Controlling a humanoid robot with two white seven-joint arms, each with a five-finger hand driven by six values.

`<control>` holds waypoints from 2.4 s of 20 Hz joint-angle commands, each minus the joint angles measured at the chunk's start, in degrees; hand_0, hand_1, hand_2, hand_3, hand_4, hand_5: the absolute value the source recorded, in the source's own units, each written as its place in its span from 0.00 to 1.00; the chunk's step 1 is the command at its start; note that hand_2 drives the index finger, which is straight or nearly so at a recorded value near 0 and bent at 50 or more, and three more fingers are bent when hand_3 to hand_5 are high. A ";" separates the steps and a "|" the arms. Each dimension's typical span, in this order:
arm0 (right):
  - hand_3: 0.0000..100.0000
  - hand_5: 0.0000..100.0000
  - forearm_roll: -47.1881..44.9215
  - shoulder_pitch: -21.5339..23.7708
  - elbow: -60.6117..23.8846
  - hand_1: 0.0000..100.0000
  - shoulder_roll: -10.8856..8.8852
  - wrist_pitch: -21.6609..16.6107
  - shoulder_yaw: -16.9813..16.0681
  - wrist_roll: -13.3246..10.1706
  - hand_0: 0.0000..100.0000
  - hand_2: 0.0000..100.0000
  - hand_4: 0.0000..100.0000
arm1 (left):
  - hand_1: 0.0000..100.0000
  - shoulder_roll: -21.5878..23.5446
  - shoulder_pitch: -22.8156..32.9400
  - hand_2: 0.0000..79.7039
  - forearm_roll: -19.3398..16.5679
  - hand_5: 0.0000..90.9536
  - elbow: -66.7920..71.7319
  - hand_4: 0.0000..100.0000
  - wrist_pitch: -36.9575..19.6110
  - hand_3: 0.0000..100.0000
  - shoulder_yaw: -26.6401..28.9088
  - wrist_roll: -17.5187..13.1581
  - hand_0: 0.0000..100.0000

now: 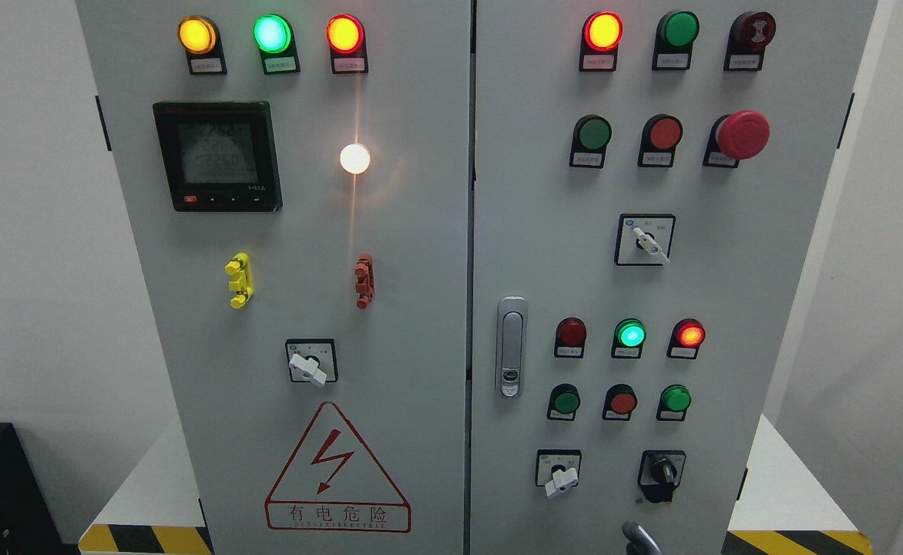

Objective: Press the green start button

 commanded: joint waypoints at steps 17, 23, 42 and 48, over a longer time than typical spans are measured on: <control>0.62 0.60 12.29 -3.04 0.00 0.34 0.09 -4.25 -0.88 -4.01 0.19 0.00 0.62 | 0.56 -0.01 -1.32 0.00 0.00 0.00 -1.58 0.00 0.04 0.00 0.00 -0.04 0.12; 0.80 0.86 33.37 -4.98 0.17 0.35 0.09 -4.69 -1.84 -6.65 0.22 0.00 0.78 | 0.56 -0.01 -1.32 0.00 0.00 0.00 -1.58 0.00 0.04 0.00 0.00 -0.04 0.12; 1.00 1.00 65.83 -14.99 9.30 0.34 0.26 -7.42 -7.65 -8.50 0.39 0.00 0.92 | 0.56 -0.01 -1.32 0.00 0.00 0.00 -1.58 0.00 0.04 0.00 0.00 -0.04 0.12; 1.00 1.00 66.54 -18.51 13.70 0.34 0.35 -7.24 -6.51 -8.32 0.40 0.00 0.92 | 0.56 -0.01 -1.32 0.00 0.00 0.00 -1.58 0.00 0.04 0.00 0.00 -0.04 0.12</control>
